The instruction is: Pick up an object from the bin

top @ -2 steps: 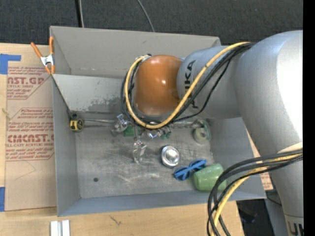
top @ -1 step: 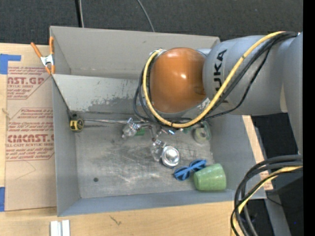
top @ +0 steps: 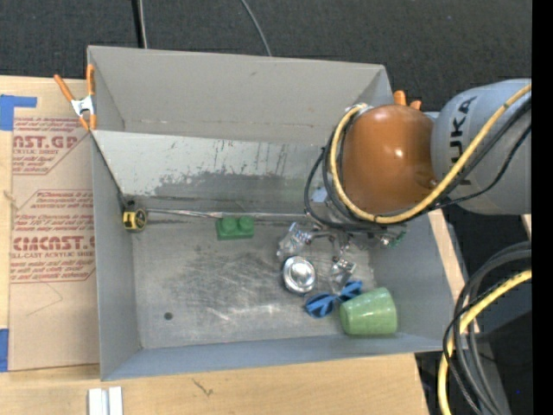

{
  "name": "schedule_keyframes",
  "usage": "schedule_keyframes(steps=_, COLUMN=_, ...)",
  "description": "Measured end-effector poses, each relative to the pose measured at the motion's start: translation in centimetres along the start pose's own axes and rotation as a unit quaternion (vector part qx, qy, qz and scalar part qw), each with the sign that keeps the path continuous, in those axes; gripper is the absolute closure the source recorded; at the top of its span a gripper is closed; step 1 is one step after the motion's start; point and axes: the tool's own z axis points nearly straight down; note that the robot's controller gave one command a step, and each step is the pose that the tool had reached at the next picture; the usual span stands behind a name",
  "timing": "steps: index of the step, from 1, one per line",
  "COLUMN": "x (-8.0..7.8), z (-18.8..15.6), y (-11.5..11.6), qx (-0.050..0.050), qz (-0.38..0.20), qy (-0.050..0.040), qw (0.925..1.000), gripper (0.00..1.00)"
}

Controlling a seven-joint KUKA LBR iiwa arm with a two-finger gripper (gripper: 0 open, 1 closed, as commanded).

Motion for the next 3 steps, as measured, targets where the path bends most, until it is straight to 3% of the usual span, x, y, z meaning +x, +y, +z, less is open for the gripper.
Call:
schedule_keyframes(steps=1, x=1.3, z=6.0, y=-3.2, qx=0.000, qz=0.022, qy=-0.0059, qw=0.9997, gripper=0.00)
schedule_keyframes(steps=2, x=1.2, z=5.8, y=-3.1, qx=0.002, qz=0.020, qy=-0.0071, qw=0.9998, gripper=1.00)
schedule_keyframes(steps=3, x=0.5, z=-7.5, y=-1.2, qx=0.003, qz=-0.006, qy=-0.0046, qw=1.0000, gripper=1.00)
